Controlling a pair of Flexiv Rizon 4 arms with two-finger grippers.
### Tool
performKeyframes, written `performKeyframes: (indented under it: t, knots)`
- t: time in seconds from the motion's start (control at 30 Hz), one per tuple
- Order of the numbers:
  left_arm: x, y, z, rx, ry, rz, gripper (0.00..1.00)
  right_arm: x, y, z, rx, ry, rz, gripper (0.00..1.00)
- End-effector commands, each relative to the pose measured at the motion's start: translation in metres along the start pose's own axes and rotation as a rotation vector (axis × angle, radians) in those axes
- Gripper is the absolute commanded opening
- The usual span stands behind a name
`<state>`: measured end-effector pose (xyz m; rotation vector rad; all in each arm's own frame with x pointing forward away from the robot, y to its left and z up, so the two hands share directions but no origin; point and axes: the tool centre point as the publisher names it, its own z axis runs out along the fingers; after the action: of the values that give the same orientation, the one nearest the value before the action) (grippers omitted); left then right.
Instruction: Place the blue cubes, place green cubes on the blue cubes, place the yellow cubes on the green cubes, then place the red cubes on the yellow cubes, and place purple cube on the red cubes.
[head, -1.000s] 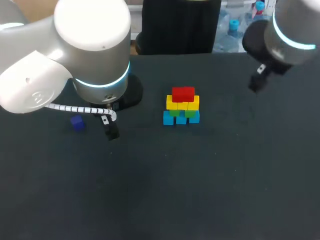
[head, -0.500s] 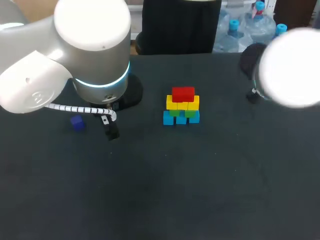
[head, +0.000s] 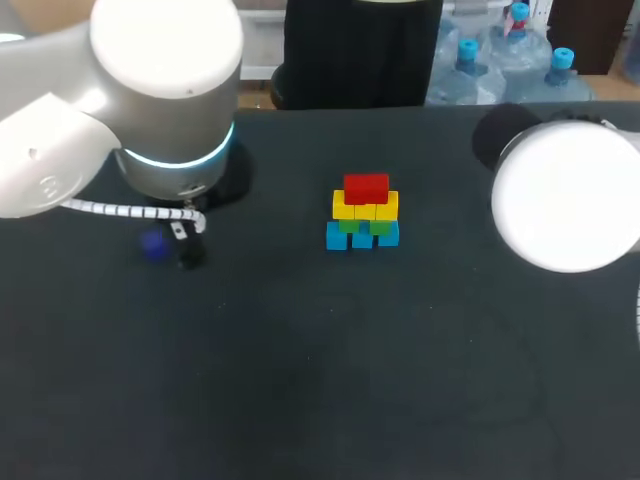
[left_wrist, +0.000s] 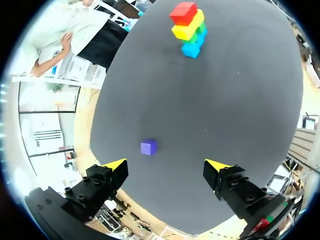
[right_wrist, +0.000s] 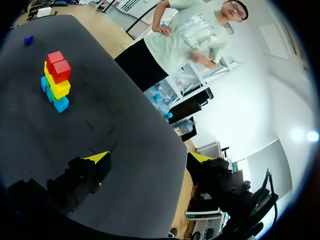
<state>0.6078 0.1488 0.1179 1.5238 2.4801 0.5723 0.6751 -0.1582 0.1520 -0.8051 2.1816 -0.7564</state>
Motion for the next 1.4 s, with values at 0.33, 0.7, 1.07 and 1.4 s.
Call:
performKeyframes:
  t: [0.33, 0.7, 1.07, 1.4]
  knots:
    - [-0.003, -0.018, 0.066, 0.11, 0.027, -0.052, 1.0, 0.001, 0.0, 0.001, 0.001, -0.005, 0.001, 1.0]
    - [-0.004, 0.029, 0.103, 0.135, 0.013, -0.092, 1.0, 0.001, 0.0, 0.001, 0.001, -0.005, 0.001, 1.0]
    - [-0.004, 0.046, 0.127, 0.235, 0.003, -0.11, 1.0, 0.001, 0.0, 0.001, 0.001, -0.005, 0.001, 1.0]
    - [0.006, 0.056, 0.144, 0.265, -0.037, -0.113, 1.0, 0.001, 0.0, 0.001, 0.001, -0.005, 0.001, 1.0]
